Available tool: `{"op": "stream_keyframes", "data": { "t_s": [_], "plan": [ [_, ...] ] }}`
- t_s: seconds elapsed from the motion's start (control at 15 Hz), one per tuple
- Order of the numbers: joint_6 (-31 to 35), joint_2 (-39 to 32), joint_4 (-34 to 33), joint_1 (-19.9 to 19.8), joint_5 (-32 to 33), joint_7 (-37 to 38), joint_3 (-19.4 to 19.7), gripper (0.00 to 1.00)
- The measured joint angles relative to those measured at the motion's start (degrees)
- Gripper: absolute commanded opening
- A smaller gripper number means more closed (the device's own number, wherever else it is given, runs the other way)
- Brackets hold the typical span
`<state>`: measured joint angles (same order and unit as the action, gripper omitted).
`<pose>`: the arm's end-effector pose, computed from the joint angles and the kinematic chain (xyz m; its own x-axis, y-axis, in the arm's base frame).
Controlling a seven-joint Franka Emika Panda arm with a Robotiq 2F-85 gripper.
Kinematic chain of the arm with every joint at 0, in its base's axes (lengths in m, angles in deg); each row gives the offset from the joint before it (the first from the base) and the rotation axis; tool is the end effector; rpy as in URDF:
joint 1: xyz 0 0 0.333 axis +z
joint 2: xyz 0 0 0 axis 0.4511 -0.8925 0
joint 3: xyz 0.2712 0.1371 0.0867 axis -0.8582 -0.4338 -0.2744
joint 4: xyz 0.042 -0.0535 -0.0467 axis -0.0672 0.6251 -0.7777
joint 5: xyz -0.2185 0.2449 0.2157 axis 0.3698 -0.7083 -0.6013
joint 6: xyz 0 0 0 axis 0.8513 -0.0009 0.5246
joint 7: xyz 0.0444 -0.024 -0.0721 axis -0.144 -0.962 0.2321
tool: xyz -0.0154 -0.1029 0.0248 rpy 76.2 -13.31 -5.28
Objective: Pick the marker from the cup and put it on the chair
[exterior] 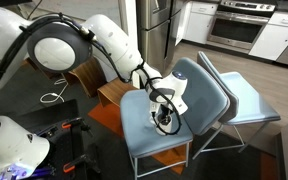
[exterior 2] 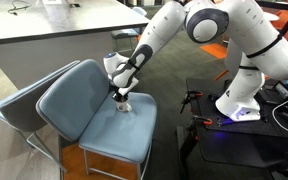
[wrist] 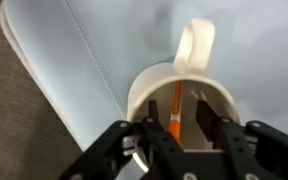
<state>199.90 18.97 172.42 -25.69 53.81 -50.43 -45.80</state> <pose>0.6594 -0.0727 0.0596 0.8489 -0.5202 -0.0936 -0.5154 -0.8539 0.0719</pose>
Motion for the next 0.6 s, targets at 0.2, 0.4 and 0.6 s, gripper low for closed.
{"op": "stream_keyframes", "data": {
  "t_s": [0.2, 0.4, 0.6],
  "plan": [
    [0.0, -0.1, -0.2, 0.0, 0.0, 0.0, 0.0, 0.49],
    [0.0, -0.3, -0.5, -0.1, 0.0, 0.0, 0.0, 0.47],
    [0.0, -0.6, -0.9, 0.0, 0.2, 0.0, 0.0, 0.36]
  ]
}}
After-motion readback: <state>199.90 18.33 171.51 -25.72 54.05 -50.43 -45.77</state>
